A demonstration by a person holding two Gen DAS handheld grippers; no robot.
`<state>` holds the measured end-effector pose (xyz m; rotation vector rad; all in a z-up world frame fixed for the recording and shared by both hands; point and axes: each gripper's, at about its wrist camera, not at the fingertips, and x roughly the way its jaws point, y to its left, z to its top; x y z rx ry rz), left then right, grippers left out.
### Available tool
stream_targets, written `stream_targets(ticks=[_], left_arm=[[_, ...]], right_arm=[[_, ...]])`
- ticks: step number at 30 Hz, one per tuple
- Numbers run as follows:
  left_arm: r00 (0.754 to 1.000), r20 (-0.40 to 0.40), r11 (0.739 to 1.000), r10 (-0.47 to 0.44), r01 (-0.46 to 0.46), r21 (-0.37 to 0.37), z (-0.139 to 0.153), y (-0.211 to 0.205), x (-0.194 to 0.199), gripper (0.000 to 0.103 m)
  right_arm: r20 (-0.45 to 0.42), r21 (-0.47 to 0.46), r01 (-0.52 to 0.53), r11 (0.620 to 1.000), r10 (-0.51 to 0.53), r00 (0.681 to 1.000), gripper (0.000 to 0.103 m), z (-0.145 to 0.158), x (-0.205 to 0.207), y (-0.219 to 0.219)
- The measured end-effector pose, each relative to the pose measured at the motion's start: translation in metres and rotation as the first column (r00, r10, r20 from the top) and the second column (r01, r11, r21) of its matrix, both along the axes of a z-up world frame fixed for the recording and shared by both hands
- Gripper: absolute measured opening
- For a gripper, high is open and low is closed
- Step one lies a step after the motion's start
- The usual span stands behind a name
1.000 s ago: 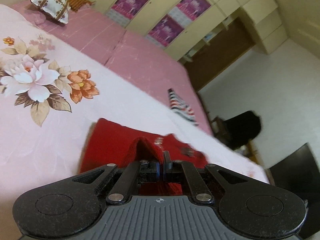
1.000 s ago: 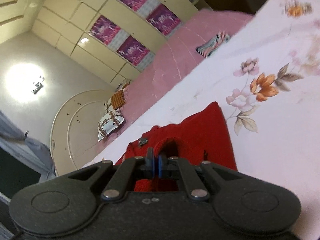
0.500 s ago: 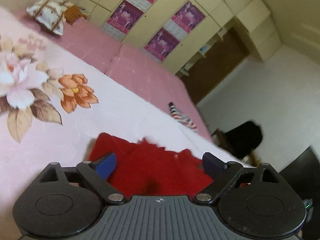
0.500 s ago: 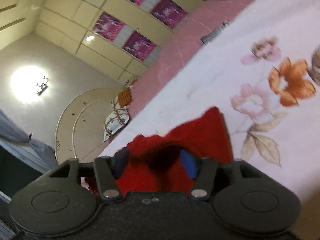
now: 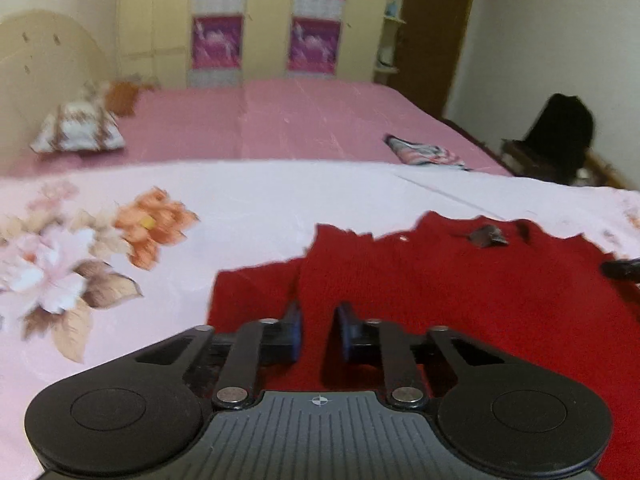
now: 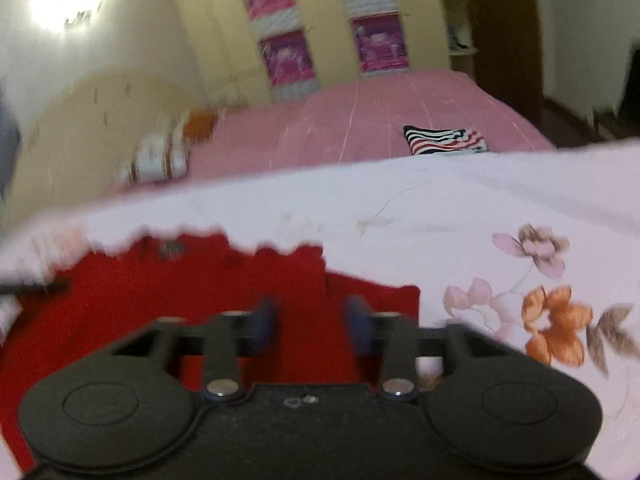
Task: Fold small clothes
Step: 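Open both grippers to release the sweater hem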
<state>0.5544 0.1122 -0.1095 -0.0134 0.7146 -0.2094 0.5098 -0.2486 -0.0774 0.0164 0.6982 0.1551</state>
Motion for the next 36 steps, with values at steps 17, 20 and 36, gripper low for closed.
stream_targets(ticks=[17,20,36], left_arm=[[0.973,0.121,0.976,-0.198,0.207,-0.071,0.029,-0.072,-0.015,0.084],[0.970,0.049,0.964,-0.237,0.241,-0.115,0.014,-0.086,-0.010,0.080],[0.990,0.065,0.992,-0.123,0.123,0.004,0.019,-0.040,-0.025,0.081]], right_arm=[[0.072,-0.207,-0.155,0.966,0.173,0.982,0.035,0.017,-0.003,0.108],[0.008,-0.172,-0.251,0.953,0.256,0.967,0.033,0.003,0.008,0.134],[0.065,-0.127,-0.027,0.992,0.035,0.997,0.046,0.017,-0.026,0.032]])
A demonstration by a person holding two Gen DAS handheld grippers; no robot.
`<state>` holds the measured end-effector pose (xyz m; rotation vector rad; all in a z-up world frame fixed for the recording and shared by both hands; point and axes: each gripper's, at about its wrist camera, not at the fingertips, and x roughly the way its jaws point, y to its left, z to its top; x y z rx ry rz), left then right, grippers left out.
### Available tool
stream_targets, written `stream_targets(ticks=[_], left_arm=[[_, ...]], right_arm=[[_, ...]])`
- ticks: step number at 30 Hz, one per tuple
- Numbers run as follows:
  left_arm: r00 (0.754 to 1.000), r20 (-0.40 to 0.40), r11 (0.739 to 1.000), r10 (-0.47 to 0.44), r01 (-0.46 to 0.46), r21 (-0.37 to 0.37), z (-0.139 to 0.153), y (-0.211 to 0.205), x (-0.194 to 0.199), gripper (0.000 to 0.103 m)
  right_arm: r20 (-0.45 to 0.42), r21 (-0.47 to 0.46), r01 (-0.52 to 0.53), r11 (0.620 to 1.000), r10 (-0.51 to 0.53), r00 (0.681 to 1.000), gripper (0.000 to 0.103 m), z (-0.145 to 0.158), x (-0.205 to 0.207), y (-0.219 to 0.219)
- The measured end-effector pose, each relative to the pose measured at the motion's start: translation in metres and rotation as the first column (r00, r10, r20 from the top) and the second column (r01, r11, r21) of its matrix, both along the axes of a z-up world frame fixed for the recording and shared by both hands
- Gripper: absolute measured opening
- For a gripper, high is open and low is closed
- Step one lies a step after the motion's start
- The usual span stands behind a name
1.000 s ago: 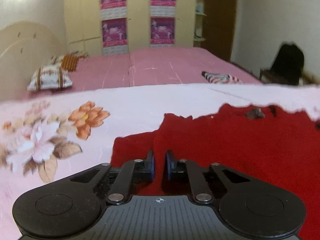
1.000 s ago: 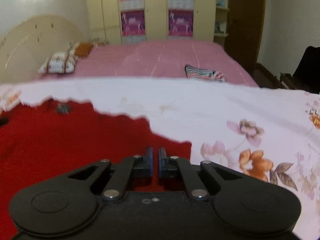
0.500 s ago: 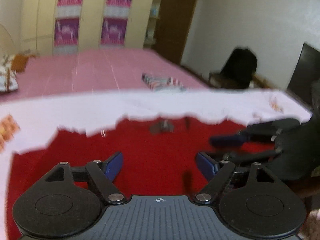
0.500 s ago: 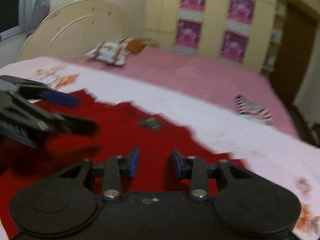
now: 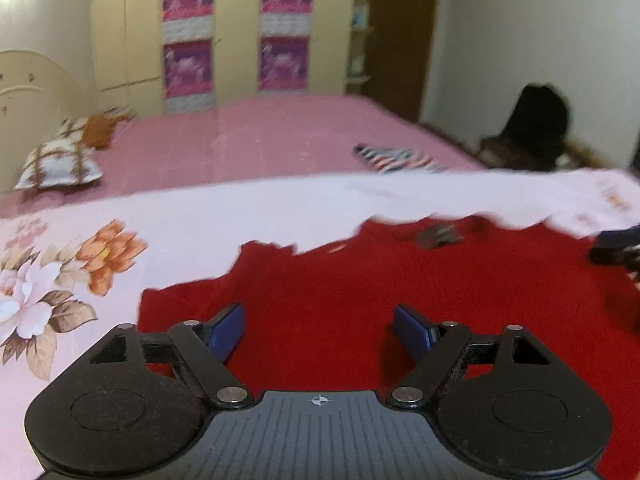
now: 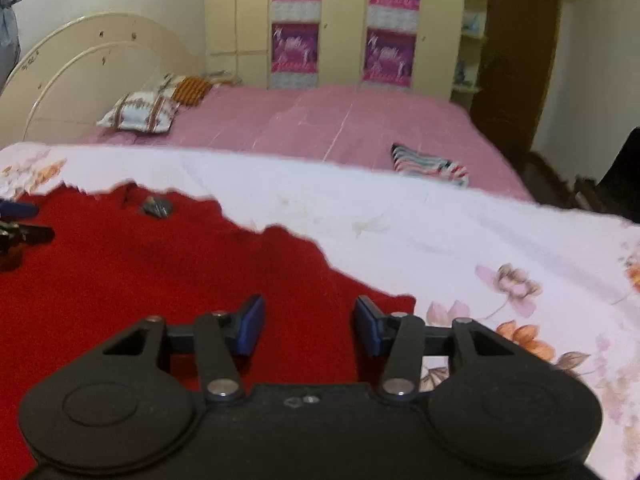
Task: Fold small clothes
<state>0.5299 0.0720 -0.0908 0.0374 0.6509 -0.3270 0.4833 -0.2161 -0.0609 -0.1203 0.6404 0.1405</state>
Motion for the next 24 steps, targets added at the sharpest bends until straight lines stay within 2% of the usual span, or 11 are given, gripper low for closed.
stream_targets(ticks=[3,6,7,9,13,17,19,21,23,24], left_arm=[[0.995,0.016,0.995,-0.098,0.098,-0.008,0.006,-0.018,-0.025,0.081],[0.989,-0.015,0.989,-0.146,0.145,-0.038,0.001,-0.033,-0.042,0.081],[0.988,-0.031,0.988,-0.151,0.150,-0.039,-0.003,-0.038,-0.042,0.081],[0.991,-0.047,0.992,-0.127,0.128,0.016,-0.013,-0.048,-0.046,0.081],[0.994,-0.032,0.995,-0.102,0.102,0.006,-0.015,-0.032,-0.054,0.081],[0.999,-0.031,0.999,-0.039,0.039,0.020,-0.015,0.016,-0.065,0.081],[0.999,-0.041,1.000,-0.023,0.023,0.001,-0.016,0.041,-0.068,0.081],[0.999,-0.048,1.000,-0.027,0.027,0.009,-0.016,0.044,-0.067,0.081],[0.998,-0.066,1.000,-0.004,0.005,0.016,-0.008,0.032,-0.064,0.081],[0.998,-0.053,1.000,-0.023,0.022,-0.018,-0.001,0.025,-0.067,0.081]], right_arm=[[0.009,0.017,-0.114,0.993,0.114,0.993,0.046,0.001,-0.018,0.035],[-0.018,0.022,-0.238,0.971,0.239,0.971,0.046,-0.009,-0.026,0.076],[-0.023,0.004,-0.256,0.967,0.256,0.966,0.046,-0.012,-0.028,0.088],[-0.035,-0.016,-0.275,0.961,0.274,0.961,0.046,-0.016,-0.029,0.101],[-0.056,-0.037,-0.289,0.957,0.287,0.956,0.045,-0.021,-0.029,0.098],[-0.070,-0.077,-0.215,0.974,0.209,0.975,0.044,-0.013,-0.046,0.056],[-0.081,-0.032,-0.124,0.992,0.121,0.989,0.043,-0.011,-0.058,0.013],[-0.093,0.013,-0.065,0.998,0.066,0.993,0.043,-0.012,-0.068,-0.011],[-0.097,0.021,-0.041,0.999,0.043,0.994,0.043,-0.008,-0.067,-0.008],[-0.082,0.004,-0.034,0.999,0.034,0.996,0.042,-0.002,-0.068,0.003]])
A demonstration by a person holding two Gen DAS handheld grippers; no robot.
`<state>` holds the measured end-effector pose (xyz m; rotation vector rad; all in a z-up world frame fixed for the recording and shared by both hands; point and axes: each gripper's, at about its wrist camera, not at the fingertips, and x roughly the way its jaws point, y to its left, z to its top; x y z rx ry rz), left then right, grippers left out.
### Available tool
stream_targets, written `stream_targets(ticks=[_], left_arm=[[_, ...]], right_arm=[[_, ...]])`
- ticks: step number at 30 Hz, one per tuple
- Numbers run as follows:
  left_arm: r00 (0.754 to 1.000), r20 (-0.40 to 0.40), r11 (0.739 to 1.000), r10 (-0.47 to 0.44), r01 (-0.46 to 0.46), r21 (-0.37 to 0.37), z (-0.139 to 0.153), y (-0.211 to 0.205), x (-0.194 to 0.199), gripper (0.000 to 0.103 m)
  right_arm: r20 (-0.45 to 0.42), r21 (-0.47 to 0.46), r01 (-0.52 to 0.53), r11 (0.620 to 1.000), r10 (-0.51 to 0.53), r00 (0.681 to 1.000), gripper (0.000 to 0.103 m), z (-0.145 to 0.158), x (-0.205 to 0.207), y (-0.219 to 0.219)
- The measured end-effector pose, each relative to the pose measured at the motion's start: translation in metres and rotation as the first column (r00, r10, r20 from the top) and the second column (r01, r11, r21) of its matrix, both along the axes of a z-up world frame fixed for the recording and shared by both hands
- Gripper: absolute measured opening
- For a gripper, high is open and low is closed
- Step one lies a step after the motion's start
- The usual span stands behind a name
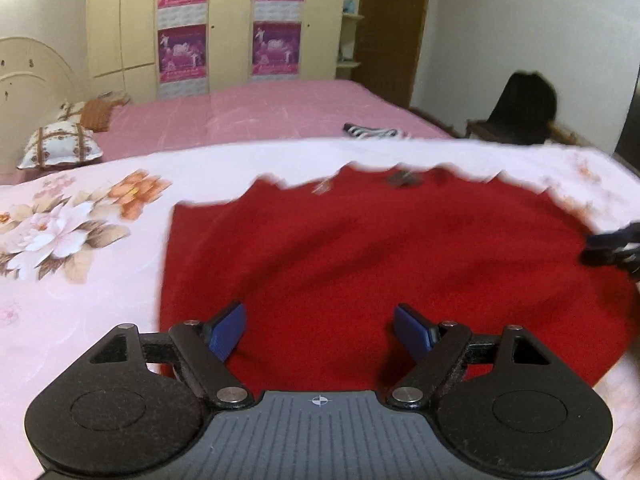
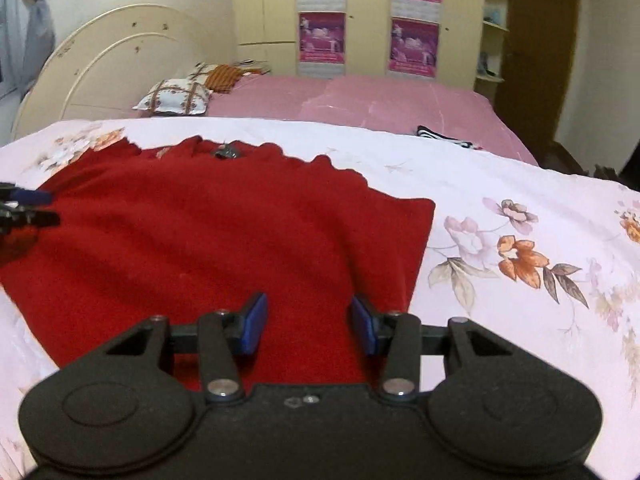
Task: Fold small clothes
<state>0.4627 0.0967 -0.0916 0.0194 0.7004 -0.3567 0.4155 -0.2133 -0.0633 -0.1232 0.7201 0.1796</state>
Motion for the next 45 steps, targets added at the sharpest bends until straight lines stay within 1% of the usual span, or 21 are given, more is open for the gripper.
stream_targets(ticks=[2,5,7,9,12,14,15,17,19,20,23,26,29,31,34,36,38,40,41,43,45], left_arm=[[0.999,0.013,0.999,-0.038,0.038,-0.024,0.005,-0.019,-0.006,0.081],[0.996,-0.012,0.996,-0.091,0.091,0.010,-0.005,-0.047,-0.016,0.081],[0.995,0.000,0.991,-0.105,0.104,0.084,-0.014,-0.057,-0.026,0.081],[0.991,0.040,0.980,-0.128,0.120,0.157,-0.020,-0.061,-0.037,0.081],[0.993,0.032,0.989,-0.109,0.105,0.106,-0.008,-0.053,-0.043,0.081],[0.996,0.027,0.996,-0.087,0.086,0.024,0.001,-0.053,-0.046,0.081],[0.996,0.029,0.996,-0.088,0.088,0.013,0.001,-0.057,-0.049,0.081],[0.997,0.003,0.997,-0.072,0.072,0.035,-0.007,-0.067,-0.052,0.081],[0.998,-0.025,0.996,-0.055,0.057,0.075,-0.020,-0.066,-0.055,0.081],[0.999,0.005,0.994,-0.053,0.052,0.094,-0.023,-0.061,-0.062,0.081],[1.000,0.002,0.999,0.024,-0.024,0.040,-0.022,-0.017,-0.072,0.081],[0.995,-0.008,0.995,0.095,-0.095,0.032,-0.024,0.021,-0.078,0.081],[0.993,-0.022,0.993,0.117,-0.117,0.023,-0.023,0.023,-0.074,0.081],[0.992,-0.018,0.991,0.125,-0.124,0.056,-0.021,0.011,-0.072,0.081],[0.994,0.009,0.994,0.113,-0.113,0.008,-0.008,0.001,-0.078,0.081],[0.997,0.016,0.997,0.082,-0.082,0.014,-0.009,-0.011,-0.077,0.081],[0.997,-0.020,0.996,0.075,-0.073,0.056,-0.019,-0.020,-0.071,0.081],[0.997,0.000,0.995,0.072,-0.072,0.071,-0.026,-0.015,-0.074,0.081],[0.997,0.003,0.995,0.077,-0.077,0.058,-0.027,-0.009,-0.076,0.081],[0.996,-0.001,0.994,0.091,-0.091,0.053,-0.026,-0.001,-0.074,0.081],[0.993,-0.016,0.992,0.118,-0.117,0.042,-0.020,-0.002,-0.070,0.081]], right_arm=[[0.049,0.018,-0.036,0.999,0.035,0.998,0.038,0.010,-0.006,0.024],[0.029,0.035,-0.127,0.991,0.126,0.992,0.036,0.007,-0.011,0.070],[-0.001,-0.005,-0.166,0.986,0.166,0.986,0.037,-0.005,-0.015,0.097],[-0.019,-0.114,-0.169,0.979,0.168,0.986,0.037,-0.019,-0.021,0.111],[0.000,-0.171,-0.179,0.969,0.182,0.983,0.037,-0.025,-0.036,0.110],[0.012,-0.124,-0.181,0.976,0.184,0.983,0.037,-0.018,-0.042,0.110],[0.024,-0.086,-0.191,0.978,0.194,0.981,0.037,-0.015,-0.044,0.113],[0.023,-0.072,-0.233,0.970,0.235,0.972,0.036,-0.017,-0.047,0.126],[-0.013,-0.156,-0.263,0.952,0.264,0.964,0.036,-0.026,-0.048,0.137],[-0.002,-0.180,-0.264,0.948,0.268,0.963,0.037,-0.030,-0.052,0.136],[-0.017,-0.159,-0.201,0.967,0.201,0.979,0.038,-0.022,-0.056,0.107],[-0.019,-0.150,-0.092,0.984,0.091,0.996,0.040,-0.020,-0.068,0.053],[-0.021,-0.014,0.028,1.000,-0.028,0.999,0.041,-0.025,-0.083,0.001],[-0.013,0.013,0.052,0.999,-0.052,0.999,0.041,-0.023,-0.086,-0.002],[0.041,0.039,0.069,0.997,-0.071,0.997,0.033,-0.008,-0.092,0.009],[0.083,0.050,0.063,0.997,-0.067,0.994,0.032,0.001,-0.091,0.017],[0.045,0.023,0.072,0.997,-0.073,0.996,0.023,-0.004,-0.081,0.021],[-0.031,-0.079,0.098,0.992,-0.100,0.994,0.022,-0.025,-0.076,0.016],[0.002,-0.055,0.090,0.994,-0.090,0.996,0.022,-0.028,-0.084,0.007],[-0.010,-0.010,0.114,0.993,-0.115,0.993,0.021,-0.026,-0.090,-0.007],[-0.015,-0.039,0.105,0.994,-0.106,0.994,0.021,-0.025,-0.088,-0.003]])
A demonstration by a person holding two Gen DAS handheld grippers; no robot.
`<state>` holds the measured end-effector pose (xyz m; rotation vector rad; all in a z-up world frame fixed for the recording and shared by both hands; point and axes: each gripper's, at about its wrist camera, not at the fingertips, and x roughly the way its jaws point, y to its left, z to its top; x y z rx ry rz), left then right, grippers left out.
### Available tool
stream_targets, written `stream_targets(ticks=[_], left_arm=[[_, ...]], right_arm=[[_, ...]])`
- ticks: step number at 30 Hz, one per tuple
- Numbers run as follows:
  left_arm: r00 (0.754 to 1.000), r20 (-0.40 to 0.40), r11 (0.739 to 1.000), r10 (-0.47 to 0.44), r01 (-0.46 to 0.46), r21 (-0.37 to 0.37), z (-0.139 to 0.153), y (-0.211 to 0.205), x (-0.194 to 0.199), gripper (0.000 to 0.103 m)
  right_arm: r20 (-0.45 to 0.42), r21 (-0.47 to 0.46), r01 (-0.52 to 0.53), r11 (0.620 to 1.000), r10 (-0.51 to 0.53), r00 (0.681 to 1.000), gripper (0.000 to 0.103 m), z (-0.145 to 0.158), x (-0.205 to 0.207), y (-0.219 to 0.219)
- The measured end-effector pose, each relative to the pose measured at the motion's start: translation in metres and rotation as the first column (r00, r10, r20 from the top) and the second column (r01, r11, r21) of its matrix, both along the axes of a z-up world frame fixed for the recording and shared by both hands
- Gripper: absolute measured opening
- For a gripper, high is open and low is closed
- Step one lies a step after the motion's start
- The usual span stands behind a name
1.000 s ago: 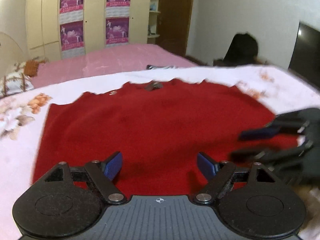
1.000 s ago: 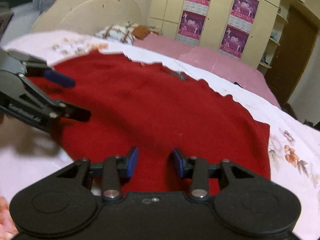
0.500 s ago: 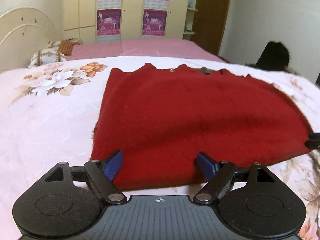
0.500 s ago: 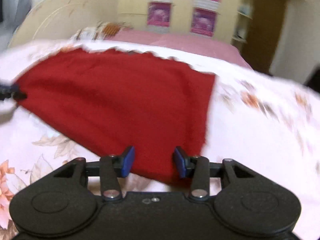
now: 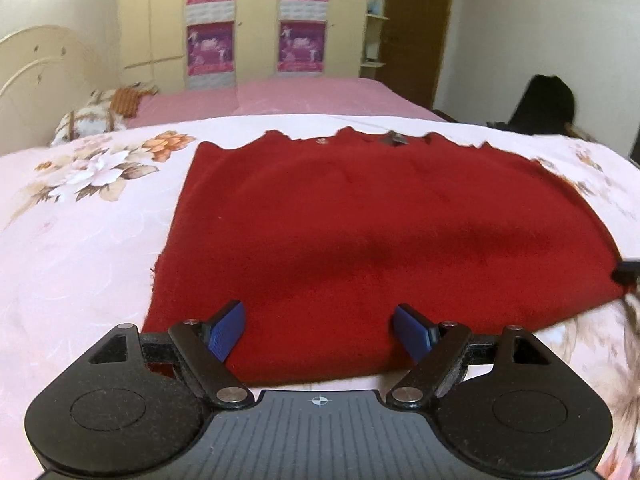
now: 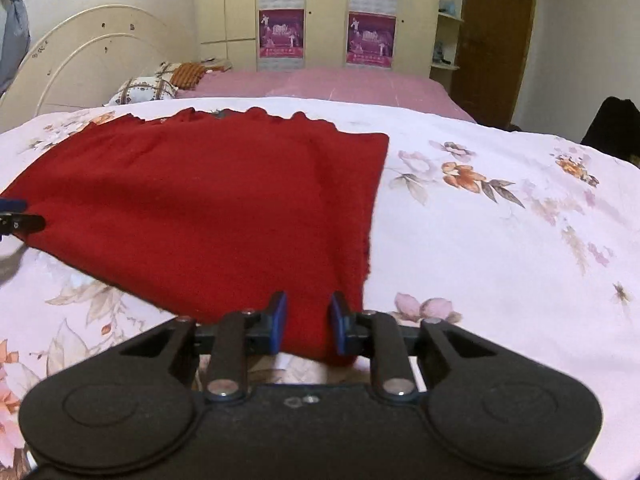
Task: Fold small clothes
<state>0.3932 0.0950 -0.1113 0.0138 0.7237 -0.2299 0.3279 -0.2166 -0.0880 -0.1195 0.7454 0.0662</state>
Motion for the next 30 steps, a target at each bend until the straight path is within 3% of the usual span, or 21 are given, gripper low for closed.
stream_targets(ticks=[3,5,9,11,13,16,19,20,23,25,26,27,28,30], left_arm=[[0.998,0.067,1.000,-0.011,0.012,-0.012,0.015,-0.007,0.010,0.081],[0.998,0.069,1.000,-0.015,0.016,-0.013,0.019,-0.012,0.026,0.081],[0.998,0.058,1.000,0.010,-0.009,-0.019,0.017,-0.011,0.061,0.081],[0.999,0.034,1.000,0.028,-0.028,-0.012,0.009,-0.006,0.078,0.081],[0.999,-0.024,0.999,0.032,-0.032,0.018,-0.006,-0.002,0.093,0.083],[1.000,-0.016,0.997,0.008,-0.007,0.077,0.004,-0.011,0.095,0.083],[0.999,0.034,0.998,-0.011,0.009,0.062,0.015,-0.018,0.103,0.083],[0.999,0.032,0.998,-0.005,0.003,0.057,0.014,-0.018,0.110,0.083],[1.000,-0.017,0.999,0.001,0.000,0.050,0.002,-0.016,0.132,0.084],[1.000,-0.020,0.999,0.002,-0.001,0.032,-0.009,-0.011,0.130,0.091],[1.000,-0.016,0.999,-0.009,0.009,0.041,-0.009,-0.013,0.129,0.091],[1.000,-0.014,0.998,-0.018,0.019,0.059,-0.008,-0.016,0.127,0.091],[1.000,-0.012,0.998,-0.021,0.022,0.063,-0.008,-0.015,0.126,0.091],[1.000,-0.004,0.998,-0.012,0.012,0.058,-0.006,-0.012,0.123,0.091]], right_arm=[[0.055,0.014,0.002,1.000,-0.002,0.998,0.022,0.015,0.008,0.008],[0.119,0.029,0.001,1.000,-0.004,0.993,0.024,0.026,0.020,0.008],[0.145,0.033,0.002,0.999,-0.007,0.989,0.021,0.030,0.061,0.010],[0.133,0.024,0.012,1.000,-0.015,0.991,0.020,0.023,0.077,0.005],[0.061,-0.033,0.063,0.997,-0.061,0.996,0.012,0.007,0.089,-0.004],[0.038,0.054,0.097,0.994,-0.099,0.994,0.009,0.005,0.087,-0.025],[0.117,0.044,0.068,0.997,-0.072,0.990,0.019,0.021,0.088,-0.018],[0.136,0.047,0.061,0.997,-0.067,0.989,0.018,0.025,0.094,-0.016],[0.133,0.055,0.045,0.998,-0.051,0.990,0.017,0.026,0.124,-0.014],[0.056,-0.004,0.083,0.997,-0.083,0.995,0.014,0.010,0.142,-0.017],[0.027,-0.011,0.107,0.994,-0.107,0.994,0.016,0.002,0.143,-0.023],[0.051,0.012,0.108,0.994,-0.108,0.993,0.017,-0.002,0.138,-0.033],[0.057,0.013,0.113,0.994,-0.113,0.992,0.024,-0.003,0.135,-0.036],[0.063,0.015,0.119,0.993,-0.120,0.991,0.026,-0.003,0.131,-0.038]])
